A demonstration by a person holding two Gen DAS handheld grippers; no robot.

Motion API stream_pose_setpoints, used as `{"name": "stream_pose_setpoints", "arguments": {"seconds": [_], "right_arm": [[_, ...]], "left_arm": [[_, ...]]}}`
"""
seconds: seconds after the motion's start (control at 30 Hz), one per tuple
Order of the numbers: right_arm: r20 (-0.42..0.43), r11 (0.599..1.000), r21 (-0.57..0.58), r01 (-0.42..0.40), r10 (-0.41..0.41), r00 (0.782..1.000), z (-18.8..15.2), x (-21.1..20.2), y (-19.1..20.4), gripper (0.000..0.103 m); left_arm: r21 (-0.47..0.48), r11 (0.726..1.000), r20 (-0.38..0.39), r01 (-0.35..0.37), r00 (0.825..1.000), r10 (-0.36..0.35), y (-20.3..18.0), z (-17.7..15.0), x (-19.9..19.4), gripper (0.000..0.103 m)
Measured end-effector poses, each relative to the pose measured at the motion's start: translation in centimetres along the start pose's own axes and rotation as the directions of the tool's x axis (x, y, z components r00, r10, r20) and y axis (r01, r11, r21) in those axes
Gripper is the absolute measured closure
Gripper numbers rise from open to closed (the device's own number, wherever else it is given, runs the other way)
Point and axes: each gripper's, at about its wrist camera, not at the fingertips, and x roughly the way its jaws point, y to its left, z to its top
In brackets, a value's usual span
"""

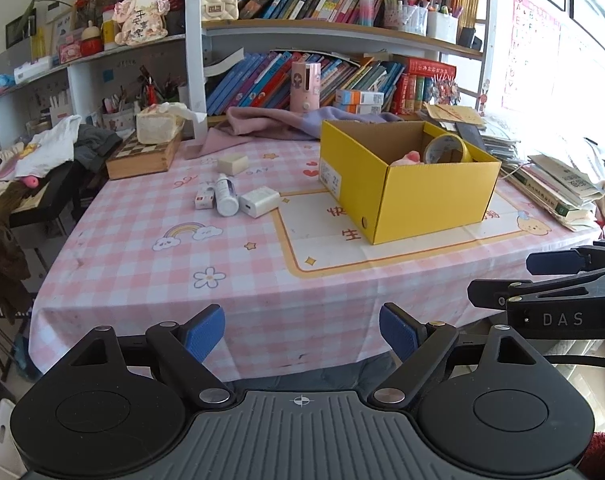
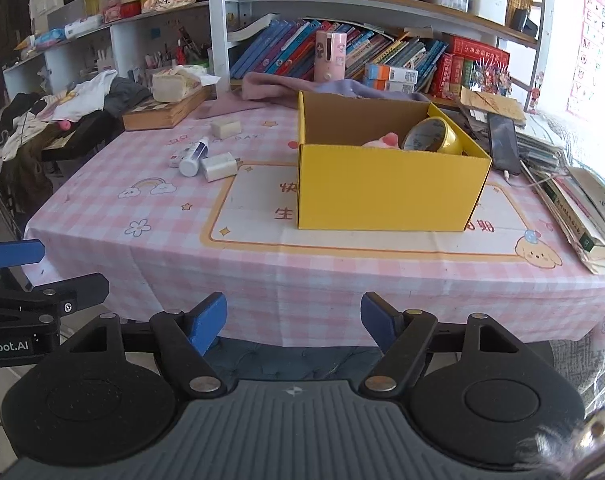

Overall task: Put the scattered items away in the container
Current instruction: 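Withdraw both open tools up and away from the yellow box, then reach the right tool toward the white charger block while the left tool reaches the white spray bottle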

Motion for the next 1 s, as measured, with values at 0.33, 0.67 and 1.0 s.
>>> {"name": "stream_pose_setpoints", "arguments": {"seconds": [0.33,0.67,1.0], "right_arm": [[-0.018,1.0,0.015,-0.004,0.004,1.0,0.1,0.5,-0.1,0.029],[-0.027,1.0,0.013,-0.004,0.004,1.0,0.5,1.1,0.2,0.029],[-0.022,0.999,-0.02,-0.029,0.029,0.999,0.8,1.6,1.7,0.024]], "left_arm": [[0.025,0.999,-0.017,0.025,1.0,-0.025,0.0,0.2,0.4,0.016],[0.028,0.999,-0.028,0.036,0.999,-0.036,0.6,0.2,1.3,0.016],[0.03,0.999,-0.014,0.035,0.999,-0.035,1.2,0.2,1.0,0.016]]}}
